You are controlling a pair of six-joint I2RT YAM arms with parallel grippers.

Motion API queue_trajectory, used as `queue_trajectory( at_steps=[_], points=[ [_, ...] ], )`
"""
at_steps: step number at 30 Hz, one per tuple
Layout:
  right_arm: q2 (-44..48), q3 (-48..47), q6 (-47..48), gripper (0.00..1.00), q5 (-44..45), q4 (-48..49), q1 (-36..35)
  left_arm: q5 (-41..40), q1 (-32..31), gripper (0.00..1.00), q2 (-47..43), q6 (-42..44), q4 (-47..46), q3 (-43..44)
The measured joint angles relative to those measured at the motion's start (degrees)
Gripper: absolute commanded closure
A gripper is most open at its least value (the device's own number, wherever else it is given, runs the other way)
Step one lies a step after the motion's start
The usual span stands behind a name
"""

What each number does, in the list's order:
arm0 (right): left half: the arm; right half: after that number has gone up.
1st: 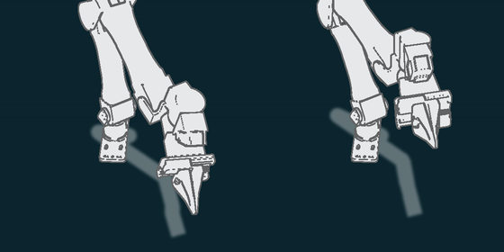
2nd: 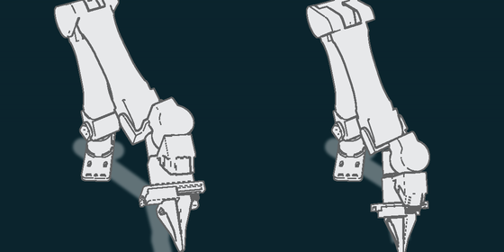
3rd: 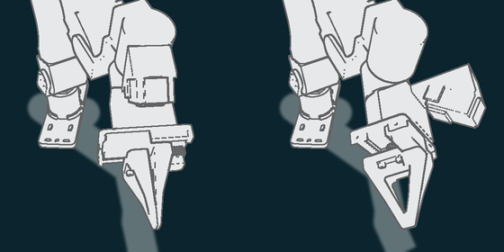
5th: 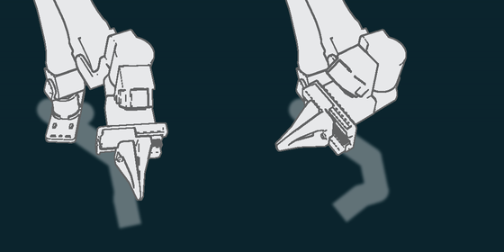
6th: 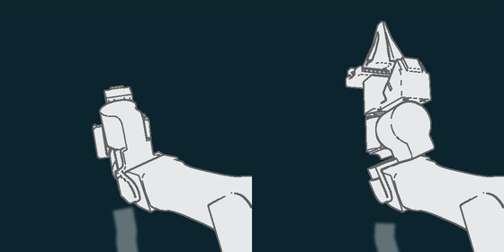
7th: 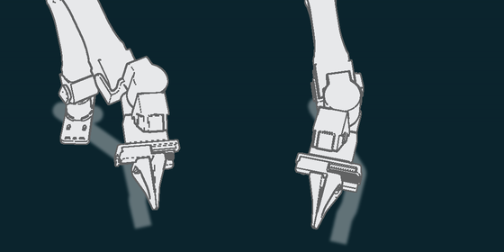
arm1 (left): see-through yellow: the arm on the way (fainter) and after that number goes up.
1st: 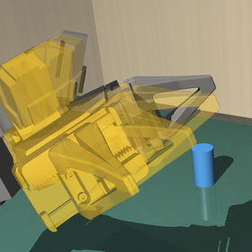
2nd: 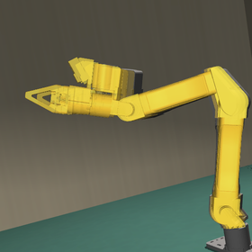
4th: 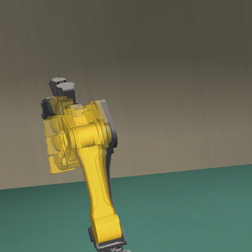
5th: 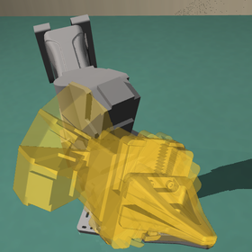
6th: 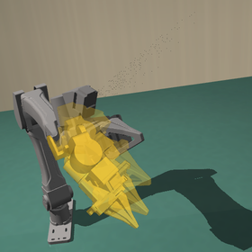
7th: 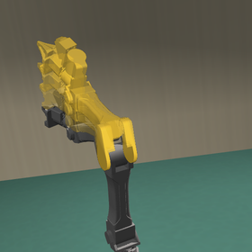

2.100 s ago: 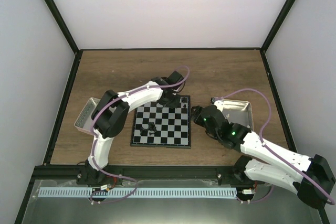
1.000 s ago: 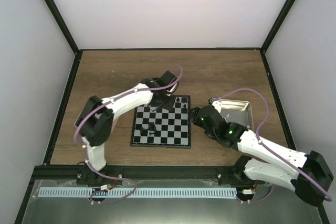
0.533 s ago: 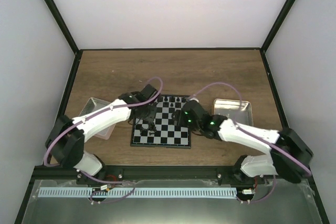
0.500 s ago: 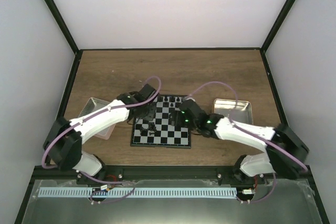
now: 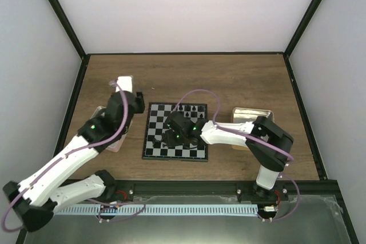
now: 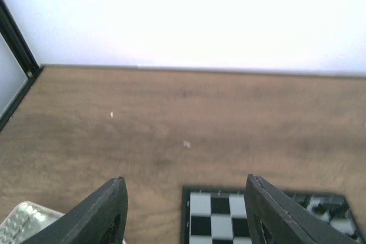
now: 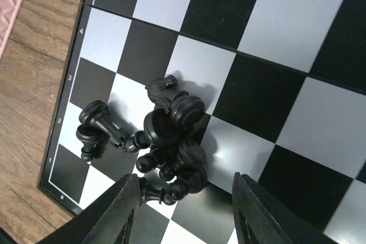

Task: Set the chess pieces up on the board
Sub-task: Pick up the chess piece from the chessboard.

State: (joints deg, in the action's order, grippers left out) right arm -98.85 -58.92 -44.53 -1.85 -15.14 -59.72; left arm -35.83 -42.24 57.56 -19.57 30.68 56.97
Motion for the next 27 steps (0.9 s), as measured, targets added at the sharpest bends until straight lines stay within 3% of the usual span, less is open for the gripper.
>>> queue_trajectory(
  at_steps=[4,11,14,21,27],
  points=[
    [-2.12,-2.27,-0.04,0.57,0.22,-2.4,-0.55,-3.19,0.13,0.28,-8.85,3.17,-6.6,-1.66],
    [-3.48,-4.35,-0.04,0.71,0.9,-4.96,-1.05,-4.04,0.2,0.26,-18.05,6.1,-14.75,-5.99],
    [-4.37,-4.9,-0.07,0.73,1.4,-6.43,-1.16,-4.17,0.2,0.26,-18.62,6.88,-16.0,-8.35],
    [-5.51,-7.06,0.0,0.9,3.63,-8.96,-1.44,-4.2,0.2,0.25,-17.59,7.74,-16.41,-9.75],
    [-5.51,-7.78,-0.28,0.95,6.27,-10.54,-1.51,-4.68,0.2,0.25,-17.75,7.89,-16.48,-9.79]
  ],
)
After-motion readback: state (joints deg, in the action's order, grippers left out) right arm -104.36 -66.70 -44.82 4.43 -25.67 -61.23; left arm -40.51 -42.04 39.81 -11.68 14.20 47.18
